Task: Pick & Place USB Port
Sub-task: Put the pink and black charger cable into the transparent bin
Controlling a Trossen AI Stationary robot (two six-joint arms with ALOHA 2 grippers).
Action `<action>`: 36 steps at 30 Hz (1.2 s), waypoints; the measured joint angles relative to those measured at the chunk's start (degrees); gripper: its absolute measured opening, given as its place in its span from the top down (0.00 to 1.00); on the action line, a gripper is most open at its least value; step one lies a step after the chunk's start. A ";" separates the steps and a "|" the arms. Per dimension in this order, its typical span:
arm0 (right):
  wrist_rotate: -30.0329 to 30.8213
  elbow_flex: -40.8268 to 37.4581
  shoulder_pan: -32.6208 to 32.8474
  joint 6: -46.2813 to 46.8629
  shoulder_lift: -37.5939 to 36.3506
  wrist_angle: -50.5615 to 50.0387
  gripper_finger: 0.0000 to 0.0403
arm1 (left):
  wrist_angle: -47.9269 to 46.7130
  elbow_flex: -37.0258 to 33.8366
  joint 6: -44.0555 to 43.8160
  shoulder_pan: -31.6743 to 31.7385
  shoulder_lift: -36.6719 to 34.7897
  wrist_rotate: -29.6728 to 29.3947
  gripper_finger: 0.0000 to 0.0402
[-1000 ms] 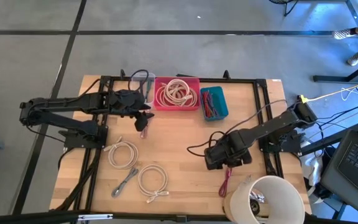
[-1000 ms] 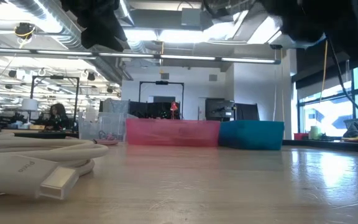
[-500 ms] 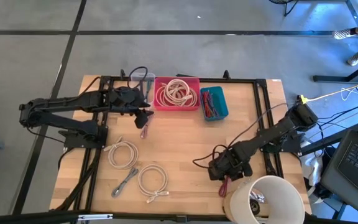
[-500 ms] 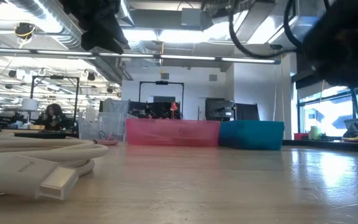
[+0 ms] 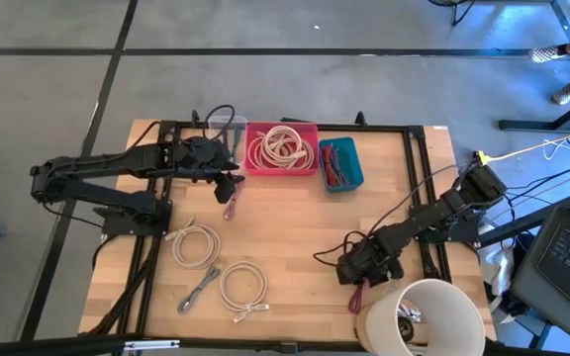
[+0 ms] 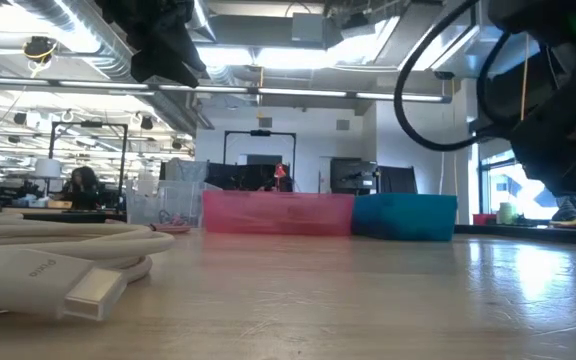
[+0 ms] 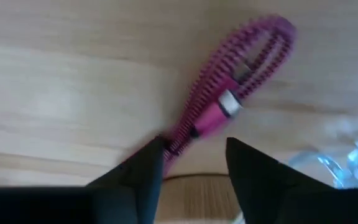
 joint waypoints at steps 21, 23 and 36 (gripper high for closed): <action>19.08 4.18 -10.53 -17.16 -0.40 6.17 0.98 | -0.01 0.00 -3.46 -0.02 0.00 -2.54 0.51; 21.54 7.06 -12.78 -22.00 -0.65 5.89 0.98 | -0.02 0.00 -3.94 -0.02 0.00 -2.86 0.51; 30.72 32.91 -24.16 -61.65 -0.70 1.19 0.98 | 0.07 0.00 -6.64 -0.02 0.02 -2.42 0.51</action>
